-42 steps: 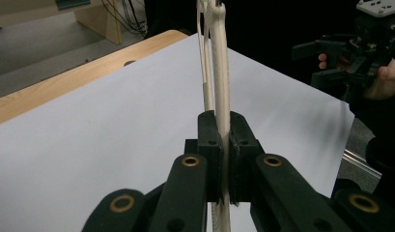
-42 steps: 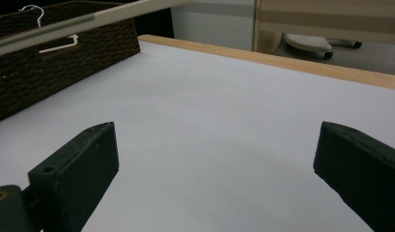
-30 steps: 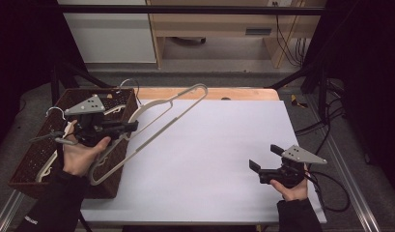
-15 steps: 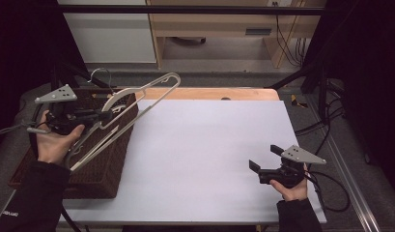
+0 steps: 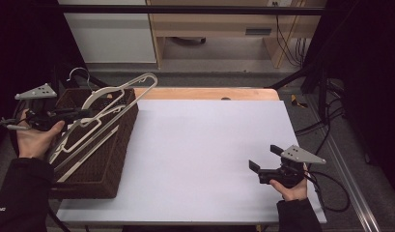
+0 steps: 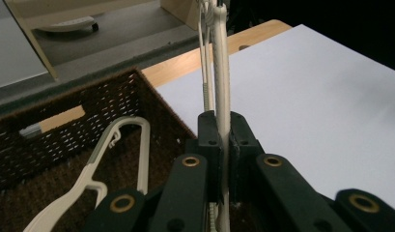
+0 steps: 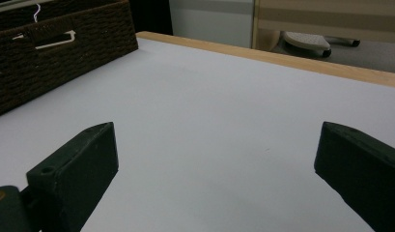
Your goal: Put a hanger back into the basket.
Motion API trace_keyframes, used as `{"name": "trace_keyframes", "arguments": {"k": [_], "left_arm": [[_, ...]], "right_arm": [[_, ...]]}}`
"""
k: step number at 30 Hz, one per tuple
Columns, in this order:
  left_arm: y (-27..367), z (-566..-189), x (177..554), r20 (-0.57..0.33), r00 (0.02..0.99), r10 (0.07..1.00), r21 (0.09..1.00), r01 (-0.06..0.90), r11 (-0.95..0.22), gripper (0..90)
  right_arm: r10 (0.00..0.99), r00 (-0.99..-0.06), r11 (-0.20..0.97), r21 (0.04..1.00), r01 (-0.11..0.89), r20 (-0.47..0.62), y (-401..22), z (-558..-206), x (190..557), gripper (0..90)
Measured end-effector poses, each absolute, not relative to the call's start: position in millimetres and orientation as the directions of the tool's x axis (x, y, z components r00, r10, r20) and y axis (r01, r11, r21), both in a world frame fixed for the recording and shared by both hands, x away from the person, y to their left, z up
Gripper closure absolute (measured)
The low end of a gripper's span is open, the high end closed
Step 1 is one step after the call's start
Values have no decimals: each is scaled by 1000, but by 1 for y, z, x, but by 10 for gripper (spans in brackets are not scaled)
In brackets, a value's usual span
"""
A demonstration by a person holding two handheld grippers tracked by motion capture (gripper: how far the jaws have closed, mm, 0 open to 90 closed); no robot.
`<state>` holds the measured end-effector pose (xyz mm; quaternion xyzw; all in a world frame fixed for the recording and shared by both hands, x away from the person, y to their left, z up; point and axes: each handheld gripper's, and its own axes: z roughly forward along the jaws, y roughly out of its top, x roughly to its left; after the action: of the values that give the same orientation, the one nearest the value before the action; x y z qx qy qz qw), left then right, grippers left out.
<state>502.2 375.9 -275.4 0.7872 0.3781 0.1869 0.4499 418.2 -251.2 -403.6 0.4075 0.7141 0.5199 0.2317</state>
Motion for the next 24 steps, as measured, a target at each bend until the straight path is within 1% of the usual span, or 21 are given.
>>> {"name": "trace_keyframes", "arguments": {"k": [15, 19, 24], "left_arm": [[421, -291, 502, -54, 599, 799, 847, 451, -281, 861], [430, -296, 500, -41, 590, 806, 835, 464, -297, 861], [439, -302, 497, -45, 582, 812, 837, 465, -287, 861]], "right_arm": [[826, -556, 132, 929, 346, 90, -250, -405, 420, 19], [825, -558, 133, 928, 349, 92, -250, -406, 420, 19], [826, -557, 132, 928, 349, 92, -250, -406, 420, 19]]}}
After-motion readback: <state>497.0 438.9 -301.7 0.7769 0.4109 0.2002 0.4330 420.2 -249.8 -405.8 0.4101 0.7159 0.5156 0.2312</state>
